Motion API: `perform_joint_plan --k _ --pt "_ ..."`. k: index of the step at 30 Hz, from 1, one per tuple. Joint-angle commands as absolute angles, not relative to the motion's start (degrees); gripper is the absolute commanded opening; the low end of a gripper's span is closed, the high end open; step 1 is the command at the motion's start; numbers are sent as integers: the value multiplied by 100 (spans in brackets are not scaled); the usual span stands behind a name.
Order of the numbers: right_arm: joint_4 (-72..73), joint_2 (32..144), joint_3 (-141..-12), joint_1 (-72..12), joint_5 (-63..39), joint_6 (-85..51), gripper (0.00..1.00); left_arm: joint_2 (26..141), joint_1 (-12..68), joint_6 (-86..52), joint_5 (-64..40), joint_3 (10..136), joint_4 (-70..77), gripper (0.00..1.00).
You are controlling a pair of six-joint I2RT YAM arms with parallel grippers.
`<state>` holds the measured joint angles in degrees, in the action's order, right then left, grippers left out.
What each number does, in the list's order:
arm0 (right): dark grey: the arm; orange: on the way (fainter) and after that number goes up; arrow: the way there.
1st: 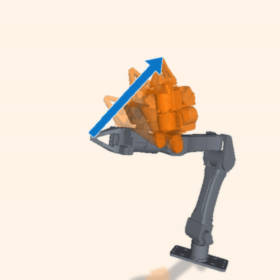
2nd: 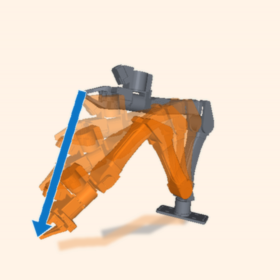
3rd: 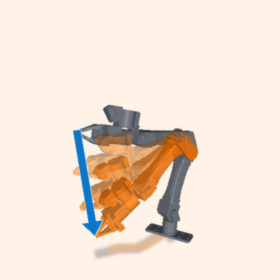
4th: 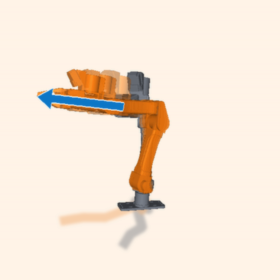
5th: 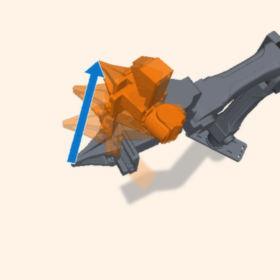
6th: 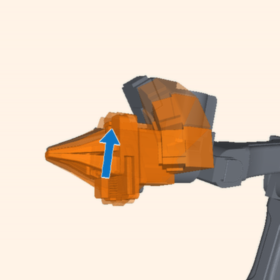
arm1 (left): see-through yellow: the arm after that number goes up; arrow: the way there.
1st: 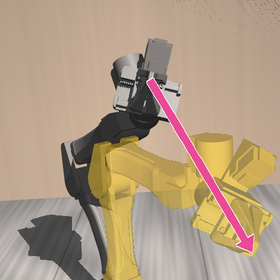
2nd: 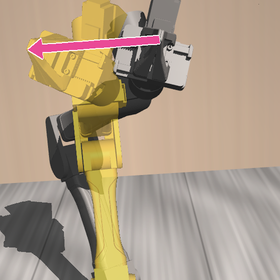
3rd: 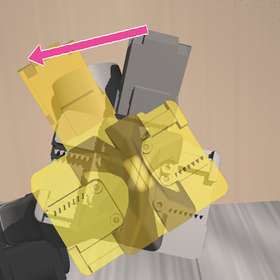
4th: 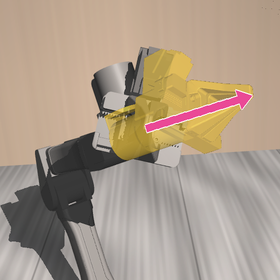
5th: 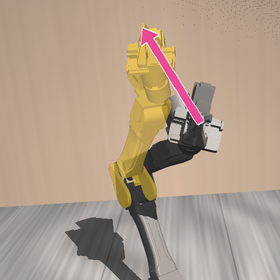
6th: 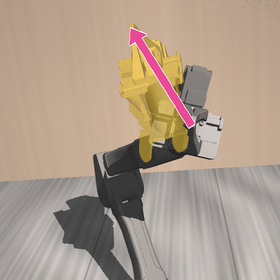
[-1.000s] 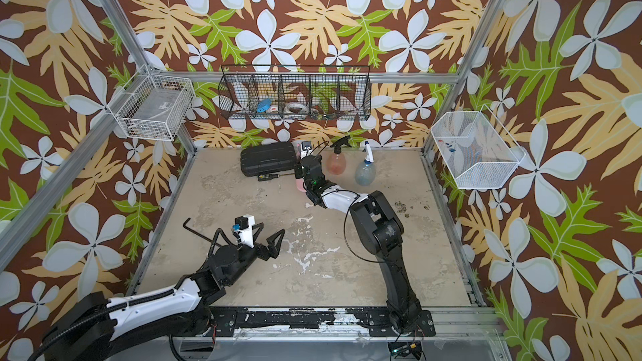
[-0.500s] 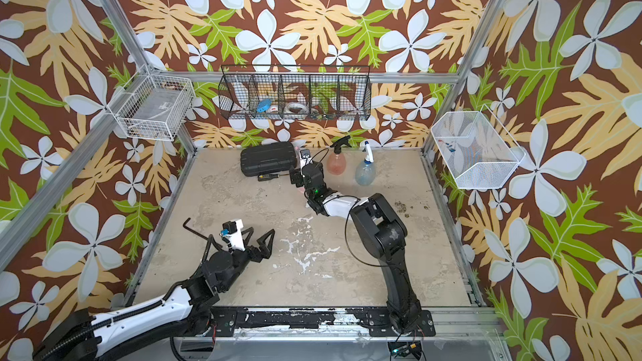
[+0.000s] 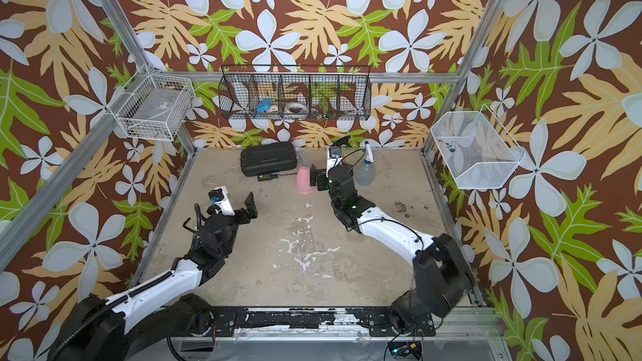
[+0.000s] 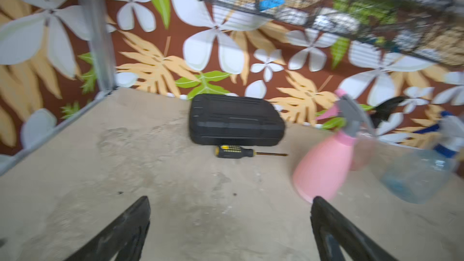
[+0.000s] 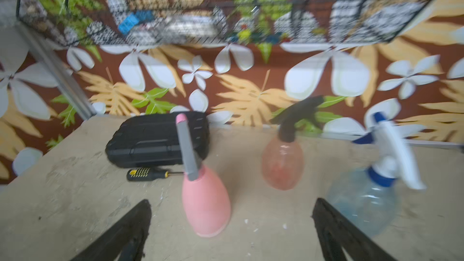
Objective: Attach spray nozzles to spray bottles
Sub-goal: Place the spray bottle at the center of the board, then reset both arms
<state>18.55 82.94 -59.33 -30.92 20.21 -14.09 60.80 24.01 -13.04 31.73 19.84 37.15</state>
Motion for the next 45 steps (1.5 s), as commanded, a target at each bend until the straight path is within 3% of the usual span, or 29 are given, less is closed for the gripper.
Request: perform_joint_plan --k 1,3,5,8,13,17,24,26,27,30,38,39,40,41,43,45 --pt "758 7888 -5927 -1902 1486 -2555 100 6307 2092 -937 4284 1838 4473 100" --pt "500 7931 -5749 -631 65 -3668 100 6601 2086 -555 4840 1691 5028 100" --pt "97 8045 -5712 -97 15 -3874 100 6958 2076 -212 4878 1568 5602 100" --pt "-338 7994 -5661 -80 1385 -3641 100 7503 2037 43 4831 1743 5636 100" --pt "624 7553 -4775 -95 2771 -3361 100 8036 1568 13 4154 1587 6210 100" --pt "2388 7494 -3744 -149 3108 -2037 100 8204 1007 -396 3401 1328 6685 100" --pt "3727 8697 -3272 -1161 4804 -498 100 8165 805 -539 2936 1365 6470 100" --pt "5001 8862 -2620 -1265 4945 -300 100 8166 787 -545 2871 1362 6464 100" --pt "6226 8962 -2166 -1258 4987 83 90 8158 779 -546 2849 1362 6468 100" --pt "5784 8642 -2060 -1185 4636 -242 81 8157 773 -488 2674 1347 6489 100" --pt "7491 8063 -762 -862 2735 56 83 8193 754 -388 2268 876 7357 99" --pt "7652 8068 -675 -841 2605 84 84 8412 753 -285 2319 649 8090 99" --pt "7777 8103 -569 -779 2342 69 99 8461 783 -227 2373 617 8134 100" --pt "8296 8393 -472 -677 2114 93 100 8245 798 -377 2382 800 7394 100" --pt "8883 8833 -546 -829 2416 374 100 8463 789 -250 2401 730 8000 100" --pt "7870 8431 -702 -783 2299 179 100 8261 789 -375 2373 776 7480 100"
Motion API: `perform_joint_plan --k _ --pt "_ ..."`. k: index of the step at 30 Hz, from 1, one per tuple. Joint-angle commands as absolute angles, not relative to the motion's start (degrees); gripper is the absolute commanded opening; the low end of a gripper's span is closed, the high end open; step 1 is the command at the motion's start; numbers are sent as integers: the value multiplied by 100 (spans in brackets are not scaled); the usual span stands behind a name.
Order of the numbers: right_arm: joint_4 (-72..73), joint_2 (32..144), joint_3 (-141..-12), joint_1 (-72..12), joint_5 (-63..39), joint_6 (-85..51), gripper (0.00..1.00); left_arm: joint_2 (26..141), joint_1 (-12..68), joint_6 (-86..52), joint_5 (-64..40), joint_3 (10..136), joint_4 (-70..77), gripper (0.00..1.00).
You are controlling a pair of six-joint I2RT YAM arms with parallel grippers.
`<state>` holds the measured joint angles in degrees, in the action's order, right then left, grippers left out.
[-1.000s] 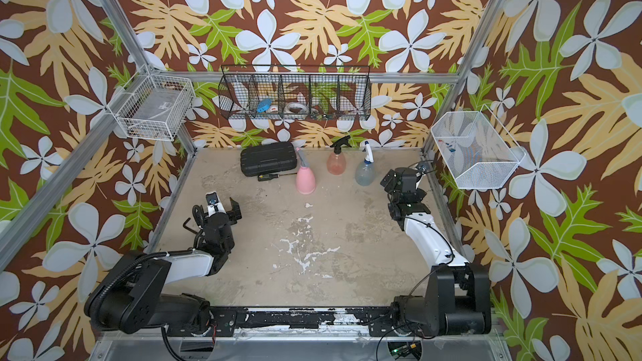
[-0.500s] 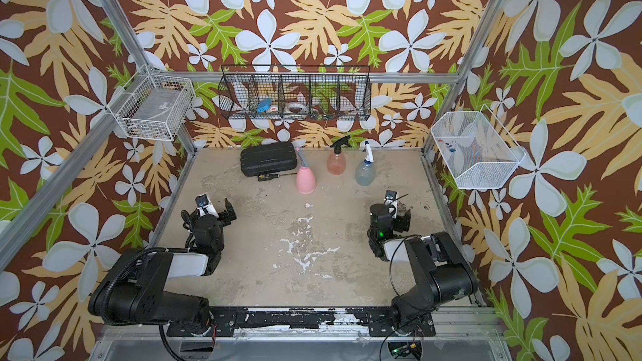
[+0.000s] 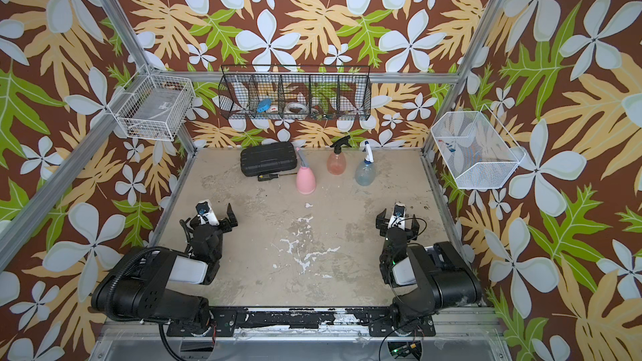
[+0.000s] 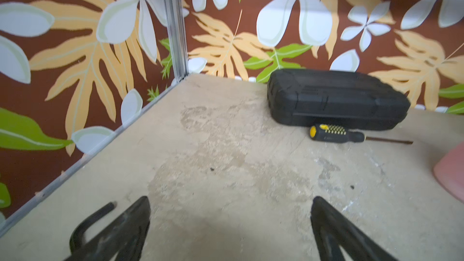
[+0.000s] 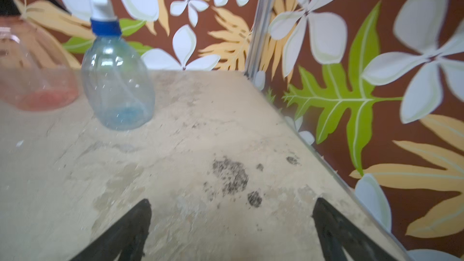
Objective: Attach spray nozzles to spray bottles
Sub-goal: Reset both arms
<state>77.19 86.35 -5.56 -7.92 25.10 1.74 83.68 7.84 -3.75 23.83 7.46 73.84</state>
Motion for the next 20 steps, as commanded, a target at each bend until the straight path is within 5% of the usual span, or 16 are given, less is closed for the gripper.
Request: perform_joint_plan --k 1,20 --pt "7609 8356 -783 -686 2156 52 100 8294 786 -367 2377 764 7643 100" --pt "7077 8449 -1112 -255 1331 -114 100 8420 1096 -36 2781 510 8369 100"
